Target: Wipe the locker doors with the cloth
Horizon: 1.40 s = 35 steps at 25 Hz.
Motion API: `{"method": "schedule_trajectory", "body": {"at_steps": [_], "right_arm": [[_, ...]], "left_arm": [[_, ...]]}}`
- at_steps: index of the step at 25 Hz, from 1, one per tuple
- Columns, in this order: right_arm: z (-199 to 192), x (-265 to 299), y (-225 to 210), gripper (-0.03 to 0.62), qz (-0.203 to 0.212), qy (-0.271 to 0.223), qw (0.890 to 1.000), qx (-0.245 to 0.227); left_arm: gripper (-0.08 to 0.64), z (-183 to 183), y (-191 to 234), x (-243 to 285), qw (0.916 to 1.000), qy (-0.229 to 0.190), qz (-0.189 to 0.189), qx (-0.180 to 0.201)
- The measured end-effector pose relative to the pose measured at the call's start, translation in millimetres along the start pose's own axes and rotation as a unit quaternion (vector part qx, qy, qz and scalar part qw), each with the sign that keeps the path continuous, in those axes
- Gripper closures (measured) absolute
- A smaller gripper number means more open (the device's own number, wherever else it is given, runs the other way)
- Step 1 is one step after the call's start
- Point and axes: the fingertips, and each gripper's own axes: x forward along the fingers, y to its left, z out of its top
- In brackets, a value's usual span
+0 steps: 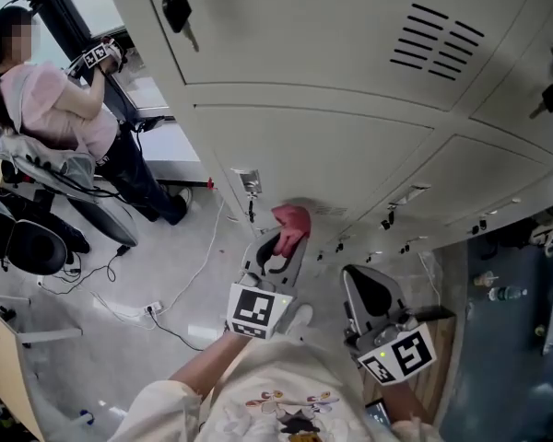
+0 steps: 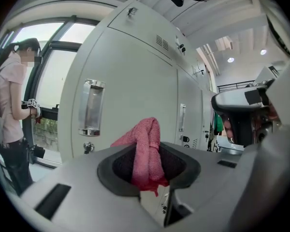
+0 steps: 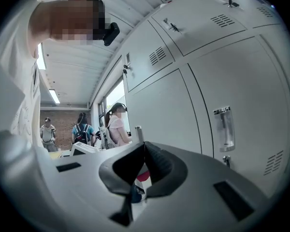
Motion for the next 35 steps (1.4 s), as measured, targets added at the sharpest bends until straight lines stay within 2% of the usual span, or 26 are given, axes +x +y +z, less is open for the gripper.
{"method": "schedule_trajectory", "body": {"at_steps": [10, 17, 25, 35], "right_arm": [[-11.3, 22.4, 20.7, 0.586, 0.041, 0.015, 0.999, -0.009], [-9.2, 25.4, 22.4, 0.586, 0.045, 0.016, 0.999, -0.009], [-6.3, 23.9, 9.3, 0.586, 0.031, 0.017, 0.999, -0.012], [-5.0, 25.8, -3.1, 0.586, 0.022, 0.016, 1.0, -0.011]], "left_arm": [[0.449, 0.7, 40.9, -21.7, 0.9979, -0.009, 0.064, -0.008], [0.449, -4.2, 56.1, -7.6, 0.9954, 0.001, 0.096, -0.003], [0.451, -6.7, 58.1, 10.8, 0.9961, 0.001, 0.088, -0.003], [0.449, -6.9, 41.9, 24.8, 0.9981, 0.008, 0.061, 0.008]]}}
